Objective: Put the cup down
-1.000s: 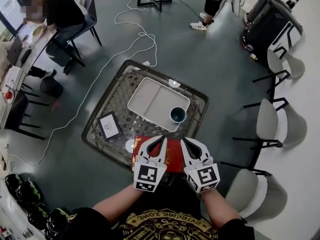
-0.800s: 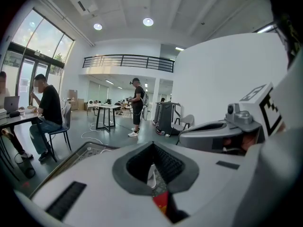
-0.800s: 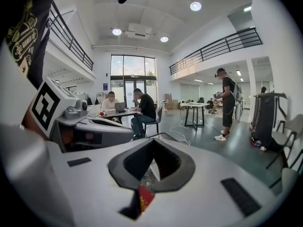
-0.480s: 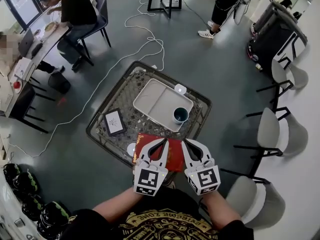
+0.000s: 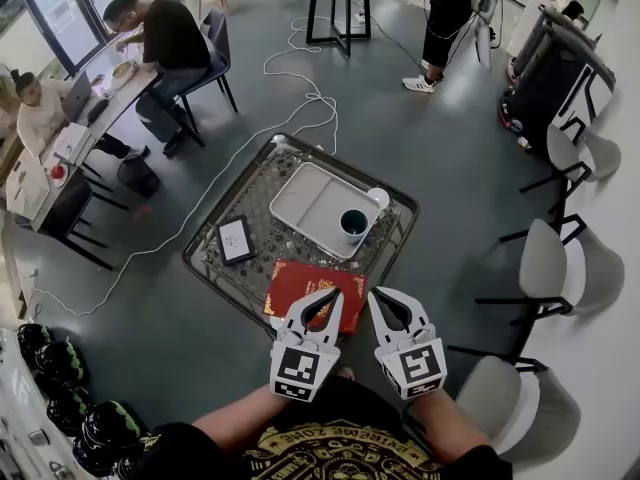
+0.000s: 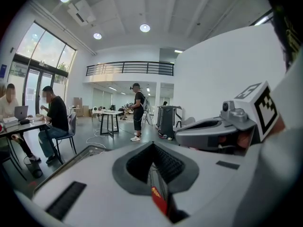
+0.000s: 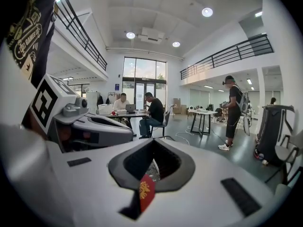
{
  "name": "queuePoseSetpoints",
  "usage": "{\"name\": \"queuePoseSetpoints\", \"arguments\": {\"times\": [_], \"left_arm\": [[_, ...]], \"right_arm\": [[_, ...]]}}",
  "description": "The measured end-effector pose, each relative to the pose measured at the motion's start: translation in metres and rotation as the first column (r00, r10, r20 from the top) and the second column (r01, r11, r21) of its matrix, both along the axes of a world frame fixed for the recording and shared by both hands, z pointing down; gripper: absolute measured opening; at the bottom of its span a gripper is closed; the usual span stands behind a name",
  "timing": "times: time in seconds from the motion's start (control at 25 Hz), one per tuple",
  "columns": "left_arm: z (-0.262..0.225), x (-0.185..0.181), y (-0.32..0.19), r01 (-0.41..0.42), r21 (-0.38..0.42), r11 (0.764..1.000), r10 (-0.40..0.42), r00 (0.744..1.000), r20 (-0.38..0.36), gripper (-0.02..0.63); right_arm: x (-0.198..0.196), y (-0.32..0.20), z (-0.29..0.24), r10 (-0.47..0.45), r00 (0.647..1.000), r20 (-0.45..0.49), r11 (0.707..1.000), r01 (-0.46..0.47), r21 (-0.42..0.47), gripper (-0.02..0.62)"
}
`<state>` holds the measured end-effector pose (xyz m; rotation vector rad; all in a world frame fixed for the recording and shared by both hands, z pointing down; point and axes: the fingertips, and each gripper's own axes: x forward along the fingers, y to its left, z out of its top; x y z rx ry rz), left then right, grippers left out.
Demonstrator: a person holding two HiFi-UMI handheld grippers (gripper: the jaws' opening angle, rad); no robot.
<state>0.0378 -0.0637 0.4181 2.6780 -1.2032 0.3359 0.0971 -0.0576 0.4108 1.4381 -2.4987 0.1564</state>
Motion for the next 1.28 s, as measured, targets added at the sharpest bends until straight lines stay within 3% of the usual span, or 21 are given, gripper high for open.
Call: {"name": "queuePoseSetpoints", "arguments": {"times": [0.68,1.0,1.28], "left_arm": [[-0.011,-0.006,0.102,0.144,-0.003,0.990,-0.144,0.990,-0.003,0.003],[-0.013,-0.026,0.127,0.173,0.004,0.985,-0.173,0.984,0.029,0.003],[-0.032,-0.046,0.132,0.157,0.048,0.986,-0.158,0.987,0.008,0.003]], "right_arm": [[0.009,0.097,-0.014,-0.082,0.996,0.037,0.997,0.081,0.016,0.006],[-0.008,0.111,-0.018,-0.078,0.992,0.095,0.997,0.076,0.023,0.006],[-0.027,0.122,-0.027,-0.047,0.995,0.089,0.999,0.044,0.032,0.006]]}}
